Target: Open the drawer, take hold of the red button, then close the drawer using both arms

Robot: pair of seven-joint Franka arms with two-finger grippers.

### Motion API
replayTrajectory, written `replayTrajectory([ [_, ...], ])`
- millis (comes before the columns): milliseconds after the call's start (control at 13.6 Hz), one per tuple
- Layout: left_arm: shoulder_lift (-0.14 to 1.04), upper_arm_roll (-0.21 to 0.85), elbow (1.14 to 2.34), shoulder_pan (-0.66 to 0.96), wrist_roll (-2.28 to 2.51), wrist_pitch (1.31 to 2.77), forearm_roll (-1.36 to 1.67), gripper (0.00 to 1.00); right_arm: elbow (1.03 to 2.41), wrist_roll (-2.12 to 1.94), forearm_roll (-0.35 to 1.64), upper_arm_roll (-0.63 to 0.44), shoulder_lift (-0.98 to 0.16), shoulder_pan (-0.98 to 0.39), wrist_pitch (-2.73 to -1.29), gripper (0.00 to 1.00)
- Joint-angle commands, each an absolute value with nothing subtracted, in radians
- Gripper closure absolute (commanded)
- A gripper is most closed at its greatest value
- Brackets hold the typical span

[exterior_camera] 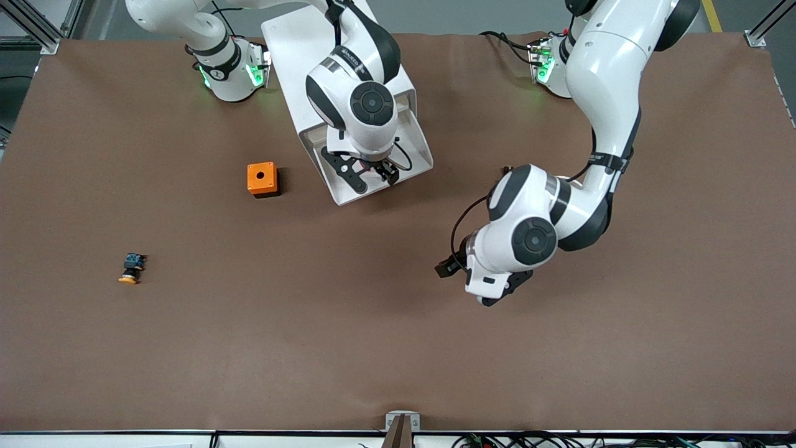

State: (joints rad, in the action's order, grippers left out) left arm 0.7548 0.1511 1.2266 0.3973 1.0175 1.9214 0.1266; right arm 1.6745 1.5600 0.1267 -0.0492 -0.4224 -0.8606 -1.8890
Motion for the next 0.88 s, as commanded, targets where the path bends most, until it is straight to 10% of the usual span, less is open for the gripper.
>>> replayTrajectory([
  [0,0.727,0.14,1.239,0.425,1.002,1.977,0.063,0.0,1.698,1.568,0.143,-0.054,-0.4,-0.871,-1.876,0.0],
  [368,0.727,0.133,1.239,0.451,1.019,1.982,0.041,0.0,1.704,1.569,0.178,-0.052,-0.402,-0.882,-1.885,0.47],
  [589,0.727,0.135,1.241,0.453,1.017,1.982,0.04,0.0,1.703,1.569,0.179,-0.052,-0.402,-0.885,-1.885,1.0],
  [809,0.727,0.135,1.241,0.453,1.015,1.983,0.04,0.0,1.7,1.568,0.187,-0.054,-0.4,-0.882,-1.881,1.0],
])
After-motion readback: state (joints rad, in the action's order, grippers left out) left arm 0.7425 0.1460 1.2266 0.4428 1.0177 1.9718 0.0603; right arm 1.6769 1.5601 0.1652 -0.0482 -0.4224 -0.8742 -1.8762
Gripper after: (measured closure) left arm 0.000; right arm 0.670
